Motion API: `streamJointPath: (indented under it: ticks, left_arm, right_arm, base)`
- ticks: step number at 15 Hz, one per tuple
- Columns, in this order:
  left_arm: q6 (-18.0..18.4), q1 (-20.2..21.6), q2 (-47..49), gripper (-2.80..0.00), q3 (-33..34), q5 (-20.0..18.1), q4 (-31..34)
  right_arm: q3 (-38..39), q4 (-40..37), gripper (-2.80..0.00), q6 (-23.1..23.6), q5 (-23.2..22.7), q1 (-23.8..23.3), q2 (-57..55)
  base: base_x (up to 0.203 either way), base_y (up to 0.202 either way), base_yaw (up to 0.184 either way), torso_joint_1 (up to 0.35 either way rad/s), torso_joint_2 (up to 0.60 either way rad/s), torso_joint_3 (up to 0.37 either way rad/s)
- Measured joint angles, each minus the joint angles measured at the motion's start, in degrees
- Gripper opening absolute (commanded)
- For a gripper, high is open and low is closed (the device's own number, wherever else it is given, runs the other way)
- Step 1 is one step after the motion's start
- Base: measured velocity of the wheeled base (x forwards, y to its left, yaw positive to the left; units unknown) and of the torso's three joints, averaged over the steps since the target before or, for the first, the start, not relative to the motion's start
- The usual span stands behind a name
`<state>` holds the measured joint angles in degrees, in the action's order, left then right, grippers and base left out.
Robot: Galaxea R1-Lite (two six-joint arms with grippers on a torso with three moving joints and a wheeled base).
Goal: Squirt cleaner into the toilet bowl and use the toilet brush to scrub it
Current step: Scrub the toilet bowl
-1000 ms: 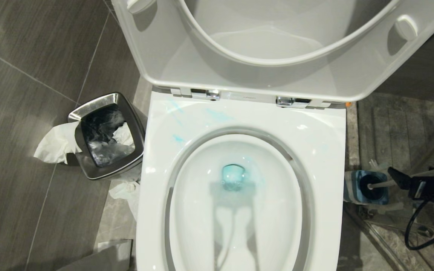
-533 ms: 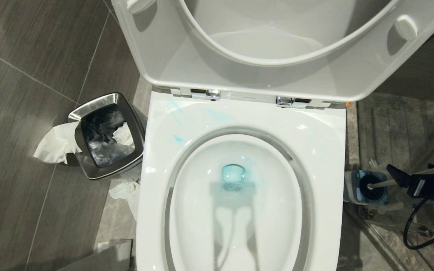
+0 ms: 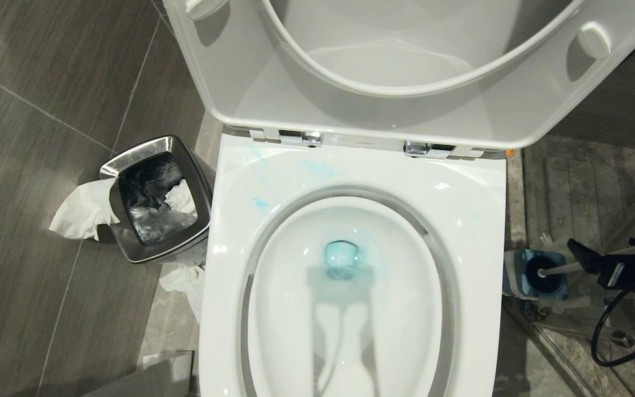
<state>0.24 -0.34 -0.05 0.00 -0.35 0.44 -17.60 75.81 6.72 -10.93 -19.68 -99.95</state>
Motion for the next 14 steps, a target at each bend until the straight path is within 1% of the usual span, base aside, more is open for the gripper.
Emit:
streamJointPath:
  ticks: [6,7,8,12,14]
  left_arm:
    - [0.01,-0.01,0.0,-2.8,0.0,-0.02,0.0]
    - [0.03,-0.01,0.0,-2.8,0.0,0.0,0.0]
    - [0.04,-0.01,0.0,-2.8,0.0,0.02,0.0]
    - [0.02,0.01,0.0,-2.8,0.0,-0.02,0.0]
    - [0.02,-0.01,0.0,-2.8,0.0,0.0,0.0]
  right_arm:
    - [0.18,2.08,0.0,-0.35,-0.03,0.01,0.01]
    - [0.31,2.3,-1.59,-0.49,-0.07,0.01,0.01]
    - [0.4,2.63,-2.8,-0.52,-0.04,0.01,0.0]
    - [0.55,3.26,-2.8,-0.52,-0.08,0.01,0.0]
    - [0.67,5.1,-2.8,-1.13,-0.26,0.01,-0.07]
  base:
    - [0.0,0.0,0.0,0.0,0.0,0.0]
    - [0.0,0.0,0.0,0.0,0.0,0.0]
    - [0.0,0.0,0.0,0.0,0.0,0.0]
    - [0.0,0.0,0.0,0.0,0.0,0.0]
    - [0.0,0.0,0.0,0.0,0.0,0.0]
